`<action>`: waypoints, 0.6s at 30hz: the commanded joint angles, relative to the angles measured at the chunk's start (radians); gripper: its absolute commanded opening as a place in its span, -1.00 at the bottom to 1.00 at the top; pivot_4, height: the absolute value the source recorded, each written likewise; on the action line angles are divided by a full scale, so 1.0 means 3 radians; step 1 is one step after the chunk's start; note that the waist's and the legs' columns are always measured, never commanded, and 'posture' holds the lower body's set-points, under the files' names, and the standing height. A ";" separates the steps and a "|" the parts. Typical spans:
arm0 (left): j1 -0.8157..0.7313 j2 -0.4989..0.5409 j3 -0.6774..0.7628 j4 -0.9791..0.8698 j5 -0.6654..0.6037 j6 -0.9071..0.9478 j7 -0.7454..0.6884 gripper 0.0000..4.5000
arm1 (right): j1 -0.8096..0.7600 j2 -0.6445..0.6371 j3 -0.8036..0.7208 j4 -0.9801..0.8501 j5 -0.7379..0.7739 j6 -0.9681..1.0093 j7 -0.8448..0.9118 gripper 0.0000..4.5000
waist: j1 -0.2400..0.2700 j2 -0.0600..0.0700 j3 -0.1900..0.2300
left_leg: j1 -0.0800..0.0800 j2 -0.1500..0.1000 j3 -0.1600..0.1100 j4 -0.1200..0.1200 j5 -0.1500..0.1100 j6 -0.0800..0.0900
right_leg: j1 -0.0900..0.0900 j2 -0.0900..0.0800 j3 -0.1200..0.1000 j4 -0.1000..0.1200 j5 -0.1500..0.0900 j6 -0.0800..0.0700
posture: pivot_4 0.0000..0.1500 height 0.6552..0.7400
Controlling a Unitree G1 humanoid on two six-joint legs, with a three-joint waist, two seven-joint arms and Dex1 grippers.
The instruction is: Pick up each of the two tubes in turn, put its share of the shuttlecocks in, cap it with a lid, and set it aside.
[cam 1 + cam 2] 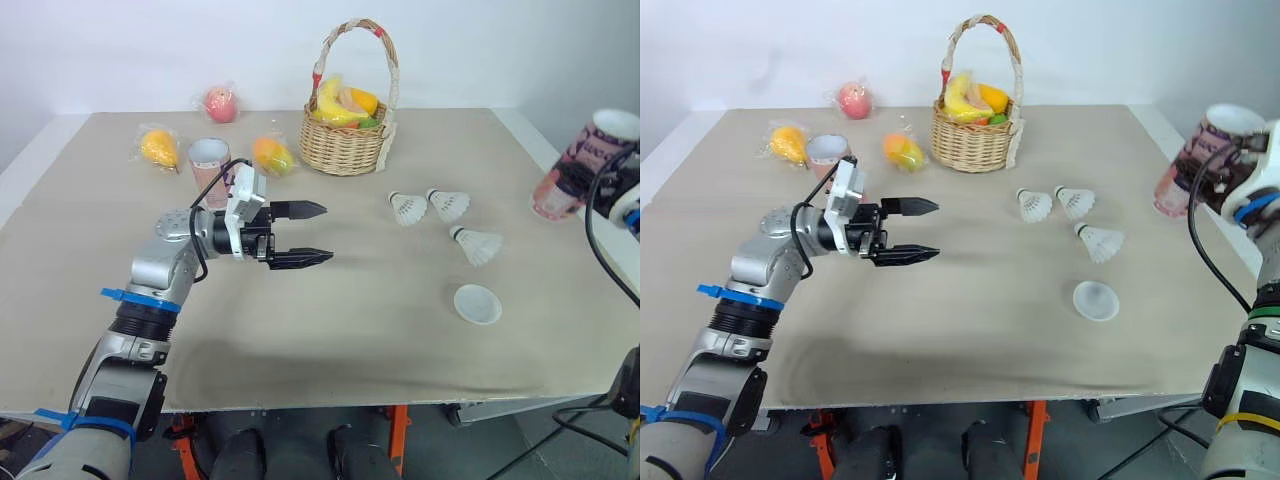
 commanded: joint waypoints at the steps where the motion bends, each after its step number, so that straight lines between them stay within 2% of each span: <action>1: -0.0067 -0.0025 0.0038 -0.0024 0.0040 -0.0076 0.0020 1.00 | 0.0002 0.0015 -0.0099 0.0186 0.0003 -0.0196 -0.0033 0.27 | -0.0008 0.0003 0.0000 | 0.0001 0.0000 0.0000 0.0000 0.0000 0.0000 | 0.0000 0.0000 0.0001 0.0000 0.0001 0.0001 | 1.00 0.93; 5: -0.0027 -0.0018 0.0056 -0.0056 0.0046 -0.0060 0.0024 1.00 | 0.0041 0.0085 -0.0147 0.0398 0.0028 -0.0312 -0.0050 0.27 | -0.0008 0.0017 0.0001 | 0.0002 -0.0003 0.0000 0.0002 0.0002 -0.0002 | 0.0001 -0.0001 0.0003 0.0001 0.0005 0.0007 | 1.00 0.93; 13: 0.0043 -0.0028 0.0118 -0.0187 -0.0062 0.0029 0.0063 1.00 | 0.0070 0.0113 -0.0225 0.0675 0.0056 -0.0264 -0.0013 0.27 | -0.0006 0.0017 0.0001 | 0.0011 -0.0009 -0.0008 0.0007 0.0002 -0.0003 | 0.0026 -0.0003 0.0002 -0.0001 0.0003 0.0013 | 1.00 0.93; 14: 0.0050 -0.0025 0.0129 -0.0206 -0.0079 0.0047 0.0062 1.00 | 0.0103 0.0117 -0.0215 0.0631 0.0065 -0.0245 0.0094 0.57 | -0.0006 0.0017 0.0001 | 0.0012 -0.0009 -0.0009 0.0008 0.0002 -0.0003 | 0.0027 -0.0003 0.0002 -0.0001 0.0003 0.0013 | 1.00 0.93; 15: 0.0054 -0.0022 0.0139 -0.0216 -0.0089 0.0060 0.0060 1.00 | 0.0123 0.0117 -0.0186 0.0607 0.0040 -0.0232 0.0112 0.68 | -0.0006 0.0016 0.0001 | 0.0014 -0.0010 -0.0010 0.0008 0.0002 -0.0003 | 0.0030 -0.0003 0.0002 -0.0001 0.0003 0.0013 | 1.00 0.93; 16: 0.0053 -0.0020 0.0151 -0.0213 -0.0091 0.0060 0.0059 1.00 | 0.0149 0.0111 -0.0168 0.0582 0.0032 -0.0209 0.0164 0.90 | -0.0006 0.0016 0.0001 | 0.0016 -0.0010 -0.0010 0.0008 0.0002 -0.0003 | 0.0032 -0.0002 0.0002 -0.0002 0.0003 0.0013 | 1.00 0.93; 17: 0.0049 -0.0020 0.0159 -0.0210 -0.0092 0.0062 0.0062 1.00 | 0.0173 0.0100 -0.0156 0.0561 0.0023 -0.0208 0.0202 0.99 | -0.0006 0.0016 0.0001 | 0.0020 -0.0010 -0.0010 0.0008 0.0002 -0.0003 | 0.0036 -0.0002 0.0002 -0.0002 0.0003 0.0013 | 1.00 0.93; 18: 0.0045 -0.0022 0.0165 -0.0207 -0.0098 0.0068 0.0063 1.00 | 0.0182 0.0086 -0.0150 0.0565 0.0009 -0.0203 0.0192 0.99 | -0.0007 0.0016 0.0001 | 0.0021 -0.0010 -0.0010 0.0008 0.0002 -0.0003 | 0.0037 -0.0002 0.0002 -0.0002 0.0002 0.0014 | 1.00 0.93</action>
